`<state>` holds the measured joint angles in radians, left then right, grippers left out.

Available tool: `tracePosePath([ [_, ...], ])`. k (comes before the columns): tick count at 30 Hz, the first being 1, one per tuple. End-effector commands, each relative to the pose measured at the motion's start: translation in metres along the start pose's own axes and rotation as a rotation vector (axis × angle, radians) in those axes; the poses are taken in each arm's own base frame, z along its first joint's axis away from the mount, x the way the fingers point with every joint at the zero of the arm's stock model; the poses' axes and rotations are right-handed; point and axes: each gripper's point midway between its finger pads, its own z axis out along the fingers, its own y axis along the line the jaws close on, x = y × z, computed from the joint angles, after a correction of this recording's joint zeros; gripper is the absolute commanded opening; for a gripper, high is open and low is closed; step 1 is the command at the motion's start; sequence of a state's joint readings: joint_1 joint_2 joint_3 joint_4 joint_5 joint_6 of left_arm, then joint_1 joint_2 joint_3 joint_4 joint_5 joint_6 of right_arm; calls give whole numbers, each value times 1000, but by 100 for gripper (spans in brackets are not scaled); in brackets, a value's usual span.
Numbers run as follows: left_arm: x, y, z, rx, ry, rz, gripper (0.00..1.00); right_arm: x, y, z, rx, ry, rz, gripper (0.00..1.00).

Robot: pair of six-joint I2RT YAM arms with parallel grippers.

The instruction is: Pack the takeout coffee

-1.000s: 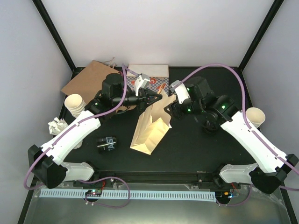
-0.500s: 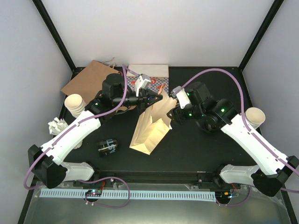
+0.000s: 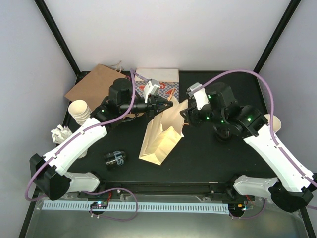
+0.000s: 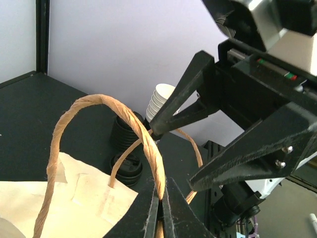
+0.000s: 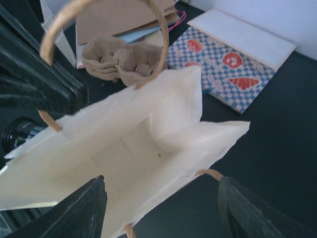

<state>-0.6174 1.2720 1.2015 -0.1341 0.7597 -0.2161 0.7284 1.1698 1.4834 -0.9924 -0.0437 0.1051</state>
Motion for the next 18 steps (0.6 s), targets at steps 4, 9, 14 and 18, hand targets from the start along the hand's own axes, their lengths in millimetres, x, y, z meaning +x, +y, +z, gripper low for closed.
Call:
tracePosePath([
  [4,-2,-13,-2,35,-2,32,1,-19,6,8,-34,-26,-18,61],
  [9,-2,-15,-3,36,1,41,1,-8,16,26,-100,31,-21,54],
  [14,-3,-17,-2,43,2,45,2,6,22,37,-140,94,-29,47],
  [18,-5,-19,-1,46,-6,52,1,20,22,47,-148,150,-25,32],
])
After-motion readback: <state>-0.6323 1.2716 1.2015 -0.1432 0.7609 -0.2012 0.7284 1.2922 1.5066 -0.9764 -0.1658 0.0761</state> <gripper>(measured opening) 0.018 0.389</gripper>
